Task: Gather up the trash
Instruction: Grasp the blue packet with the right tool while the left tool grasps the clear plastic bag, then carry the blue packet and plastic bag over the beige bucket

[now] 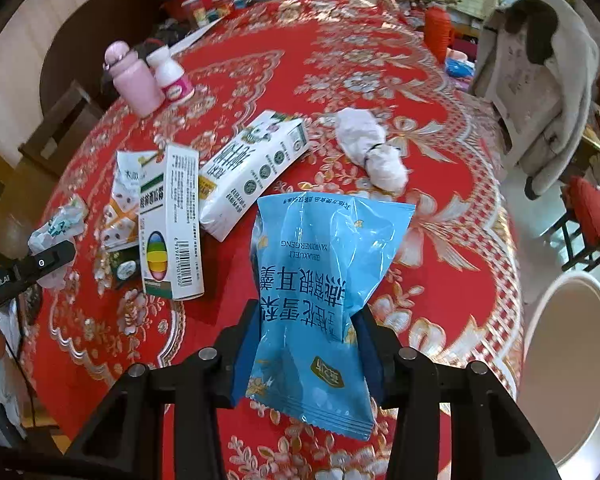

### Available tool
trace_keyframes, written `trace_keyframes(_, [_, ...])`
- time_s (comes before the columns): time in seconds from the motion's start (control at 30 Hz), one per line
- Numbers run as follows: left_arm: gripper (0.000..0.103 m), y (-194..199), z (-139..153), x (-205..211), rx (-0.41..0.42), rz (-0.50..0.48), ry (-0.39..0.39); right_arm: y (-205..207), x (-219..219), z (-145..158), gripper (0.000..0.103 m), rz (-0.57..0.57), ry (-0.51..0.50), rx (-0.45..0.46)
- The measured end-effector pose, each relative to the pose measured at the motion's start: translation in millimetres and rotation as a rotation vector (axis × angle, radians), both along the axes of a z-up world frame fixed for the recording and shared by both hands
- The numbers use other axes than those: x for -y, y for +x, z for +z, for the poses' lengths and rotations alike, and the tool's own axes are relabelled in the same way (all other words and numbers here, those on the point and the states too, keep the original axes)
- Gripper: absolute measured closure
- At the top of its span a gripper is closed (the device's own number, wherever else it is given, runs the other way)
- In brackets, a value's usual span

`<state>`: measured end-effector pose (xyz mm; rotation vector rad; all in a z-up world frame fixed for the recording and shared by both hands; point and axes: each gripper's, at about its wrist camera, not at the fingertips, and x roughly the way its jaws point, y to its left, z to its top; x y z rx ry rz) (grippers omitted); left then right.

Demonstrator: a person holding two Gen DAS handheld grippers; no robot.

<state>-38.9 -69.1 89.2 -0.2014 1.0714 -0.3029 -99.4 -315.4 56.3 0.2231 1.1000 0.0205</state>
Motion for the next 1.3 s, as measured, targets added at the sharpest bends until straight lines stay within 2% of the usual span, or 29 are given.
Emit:
trace_keyframes(0.27, [0.091,-15.4,19.5,62.7,0.054,-0.163,0.015,-25.2,21.8,18.6,0.059,-0.062,0.037,0.034])
trace_keyframes(0.57, [0.091,-31.8,26.1,135.4,0.077,-0.332,0.017,-57.3,61.1,32.0,0.059,-0.173,0.013,0.057])
trace_keyframes(0.9, [0.091,-47.3,17.9,212.8,0.069,-0.490,0.012,-99.2,121.1,30.4,0.059,-0.337,-0.005,0.038])
trace_keyframes(1.3, [0.091,-70.6,3.0,293.1,0.034,-0.636,0.011,-141.1,180.2,17.6,0.059,-0.476,-0.013,-0.002])
